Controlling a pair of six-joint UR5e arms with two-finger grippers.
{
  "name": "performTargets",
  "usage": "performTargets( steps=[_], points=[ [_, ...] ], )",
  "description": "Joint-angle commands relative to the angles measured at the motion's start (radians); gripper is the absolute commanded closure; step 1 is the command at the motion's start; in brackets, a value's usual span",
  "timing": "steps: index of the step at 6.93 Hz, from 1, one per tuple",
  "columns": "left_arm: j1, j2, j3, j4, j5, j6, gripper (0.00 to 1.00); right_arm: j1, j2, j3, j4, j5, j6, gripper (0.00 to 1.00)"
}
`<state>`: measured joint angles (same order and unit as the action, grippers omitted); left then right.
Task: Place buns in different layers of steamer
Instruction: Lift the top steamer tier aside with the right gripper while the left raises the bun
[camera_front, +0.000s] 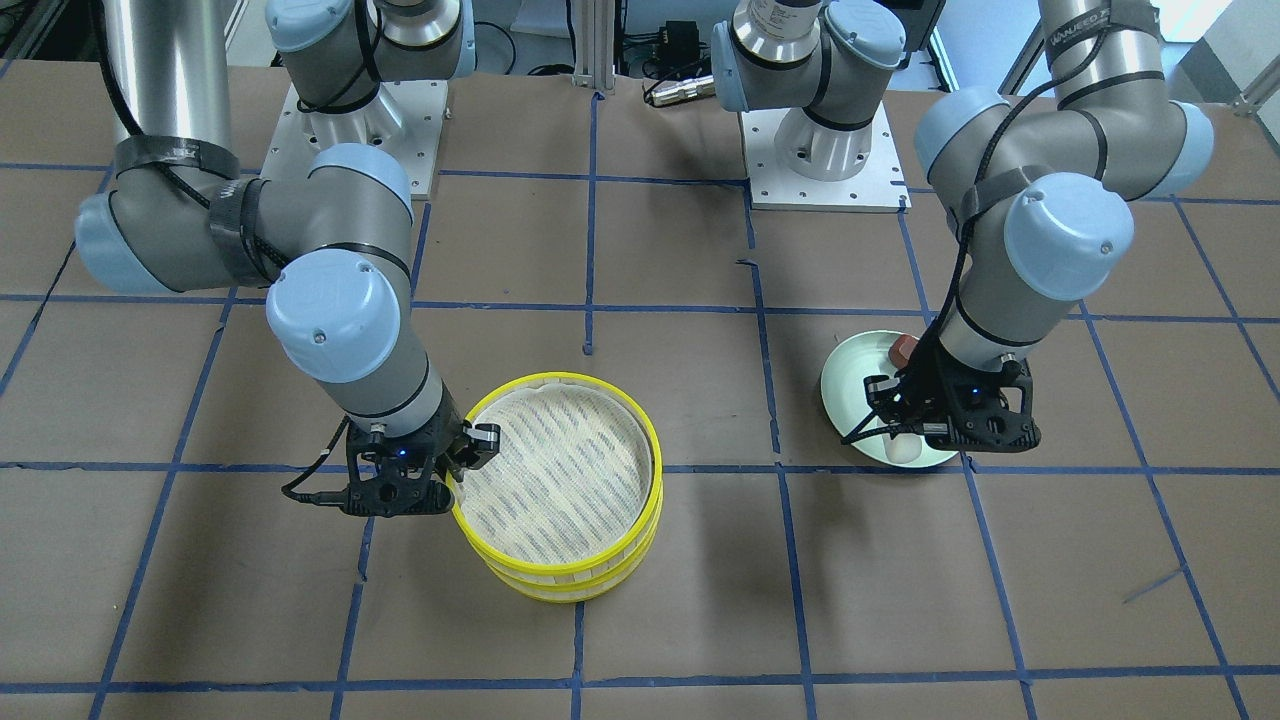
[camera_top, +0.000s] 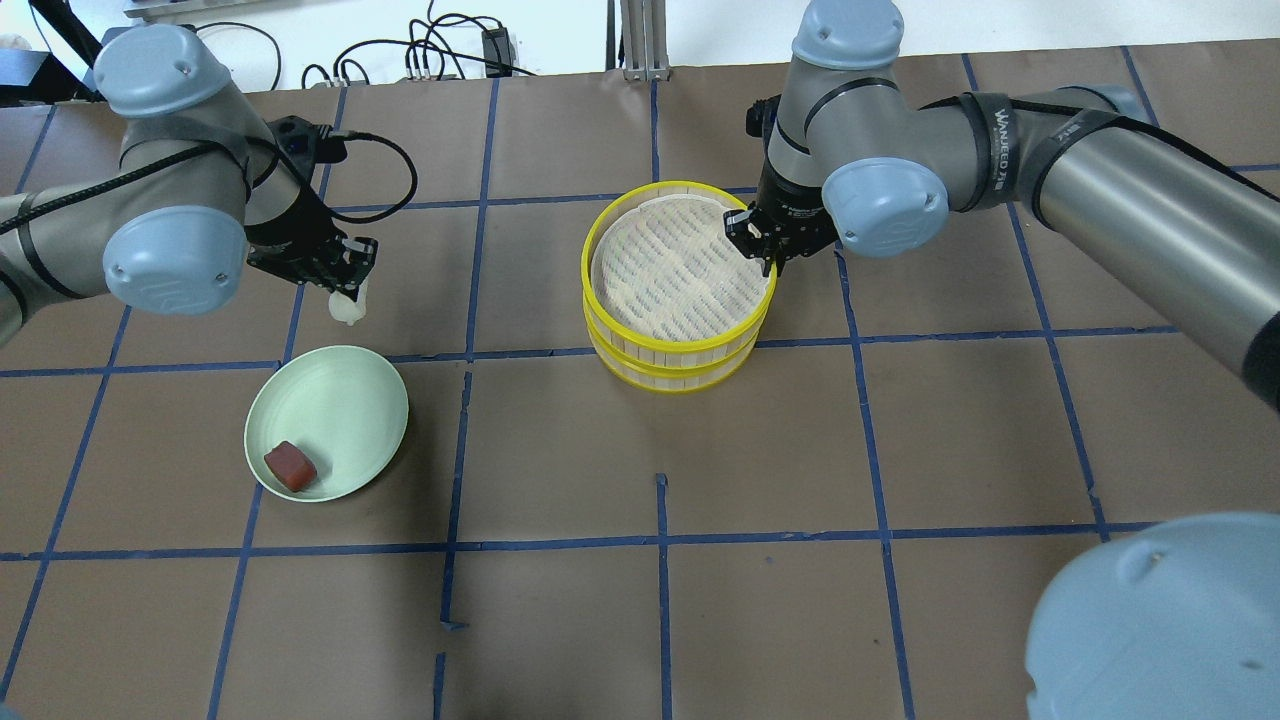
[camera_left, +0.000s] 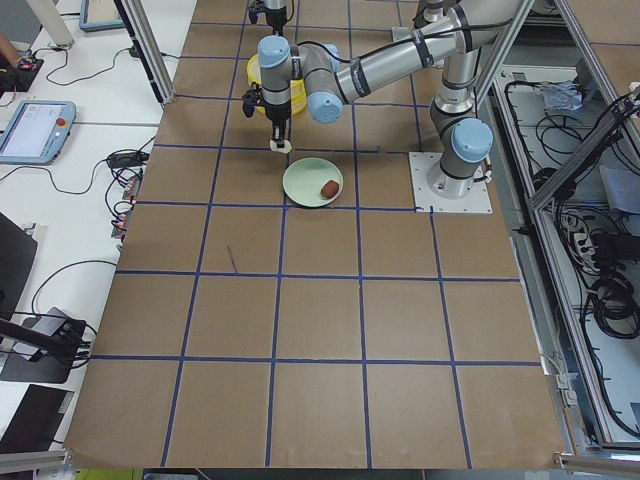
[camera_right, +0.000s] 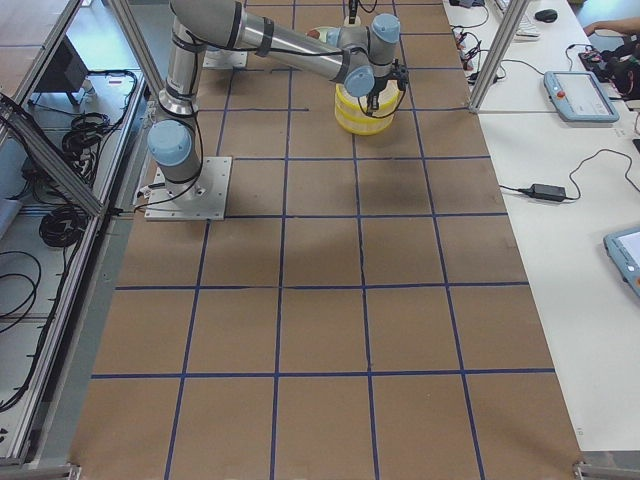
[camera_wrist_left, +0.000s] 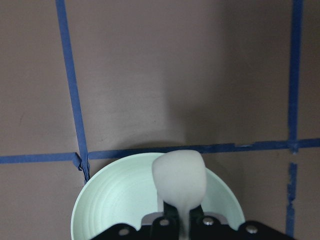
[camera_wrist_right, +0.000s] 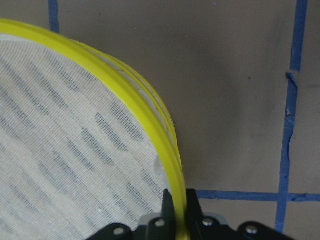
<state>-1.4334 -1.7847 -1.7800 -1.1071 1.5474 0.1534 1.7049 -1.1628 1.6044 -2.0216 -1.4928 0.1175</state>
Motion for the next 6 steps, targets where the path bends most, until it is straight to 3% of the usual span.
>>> performTargets(
  steps=[1, 4, 6],
  points=[
    [-0.091, -0.007, 0.053, 0.004, -0.11, -0.185, 0.87, -0.043, -0.079, -0.018, 0.061, -0.067, -0.048, 0.97],
    [-0.253, -0.03, 0.062, 0.125, -0.2, -0.451, 0.87, -0.354, -0.112, -0.026, 0.135, -0.064, -0.483, 0.96],
    [-0.384, -0.152, 0.062, 0.311, -0.22, -0.628, 0.87, -0.381, -0.103, -0.014, 0.153, -0.07, -0.507, 0.96]
  ],
)
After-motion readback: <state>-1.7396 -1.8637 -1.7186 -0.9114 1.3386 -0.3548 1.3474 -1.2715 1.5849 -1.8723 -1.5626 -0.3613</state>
